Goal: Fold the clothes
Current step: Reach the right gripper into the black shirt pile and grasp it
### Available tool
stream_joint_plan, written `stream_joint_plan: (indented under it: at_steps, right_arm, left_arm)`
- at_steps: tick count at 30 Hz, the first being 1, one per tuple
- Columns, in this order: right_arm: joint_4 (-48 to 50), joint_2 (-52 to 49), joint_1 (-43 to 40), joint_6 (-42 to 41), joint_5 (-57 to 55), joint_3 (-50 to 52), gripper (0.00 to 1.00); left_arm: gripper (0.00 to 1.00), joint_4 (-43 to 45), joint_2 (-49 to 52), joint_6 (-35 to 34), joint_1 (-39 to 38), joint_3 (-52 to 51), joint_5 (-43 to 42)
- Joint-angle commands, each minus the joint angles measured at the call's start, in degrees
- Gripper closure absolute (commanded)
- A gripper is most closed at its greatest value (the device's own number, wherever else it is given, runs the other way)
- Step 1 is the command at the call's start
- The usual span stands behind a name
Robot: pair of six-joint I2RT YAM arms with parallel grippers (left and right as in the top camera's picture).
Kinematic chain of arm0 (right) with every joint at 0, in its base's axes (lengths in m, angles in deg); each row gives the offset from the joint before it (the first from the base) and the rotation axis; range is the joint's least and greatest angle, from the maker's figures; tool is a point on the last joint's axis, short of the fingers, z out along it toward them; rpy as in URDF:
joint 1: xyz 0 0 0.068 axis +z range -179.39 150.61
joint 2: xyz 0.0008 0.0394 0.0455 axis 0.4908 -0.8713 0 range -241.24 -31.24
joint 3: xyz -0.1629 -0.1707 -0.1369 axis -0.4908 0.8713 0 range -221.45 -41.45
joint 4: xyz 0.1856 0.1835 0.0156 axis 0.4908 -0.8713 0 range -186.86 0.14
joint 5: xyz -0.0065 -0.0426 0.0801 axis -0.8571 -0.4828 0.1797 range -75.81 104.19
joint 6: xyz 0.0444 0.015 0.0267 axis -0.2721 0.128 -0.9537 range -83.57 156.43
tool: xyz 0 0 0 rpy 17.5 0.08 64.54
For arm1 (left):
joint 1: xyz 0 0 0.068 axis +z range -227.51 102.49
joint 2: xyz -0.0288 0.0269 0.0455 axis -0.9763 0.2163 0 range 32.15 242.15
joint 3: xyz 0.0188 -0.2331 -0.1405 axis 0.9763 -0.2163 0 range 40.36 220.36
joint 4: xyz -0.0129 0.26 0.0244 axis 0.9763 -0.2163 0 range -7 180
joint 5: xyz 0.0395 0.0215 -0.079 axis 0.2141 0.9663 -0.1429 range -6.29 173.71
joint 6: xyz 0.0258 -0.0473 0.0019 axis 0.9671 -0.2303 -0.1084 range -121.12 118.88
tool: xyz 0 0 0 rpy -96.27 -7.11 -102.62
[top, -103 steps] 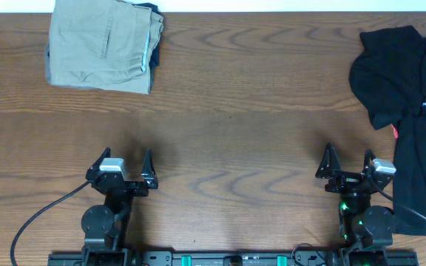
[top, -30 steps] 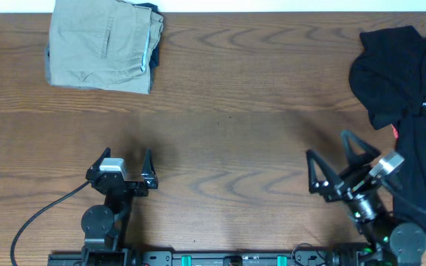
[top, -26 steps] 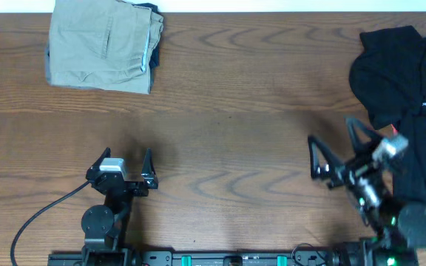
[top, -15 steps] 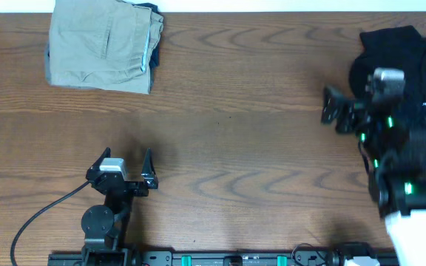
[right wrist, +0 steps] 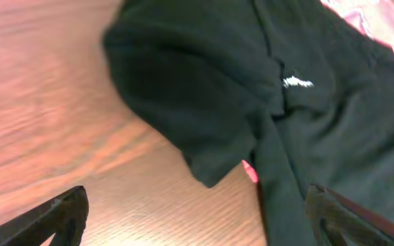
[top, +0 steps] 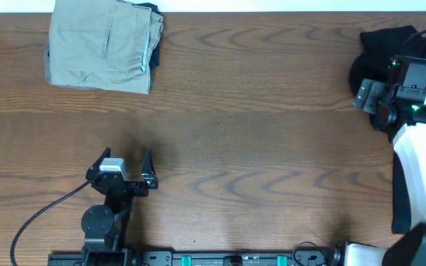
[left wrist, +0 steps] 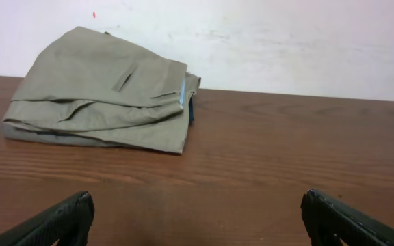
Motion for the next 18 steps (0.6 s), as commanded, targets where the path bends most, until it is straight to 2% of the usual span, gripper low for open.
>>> stream_joint_plan:
  at_steps: [1, 10, 18]
  right_arm:
    - [-0.09, -3.02, -2.6, -1.49, -0.11, -1.36, 0.01]
    - [-0.9, -12.11, -7.56, -6.34, 7.69, -1.33, 0.01]
    - [-0.42, -17.07, -9.94, -6.29, 11.1, -1.33, 0.11]
  left_arm:
    - [0.02, -1.7, -0.39, 0.55, 0.28, -1.09, -0.39]
    - [0.02, -1.7, -0.39, 0.55, 0.28, -1.09, -0.39]
    - [0.02, -1.7, -0.39, 0.57, 0.28, -1.09, -0.39]
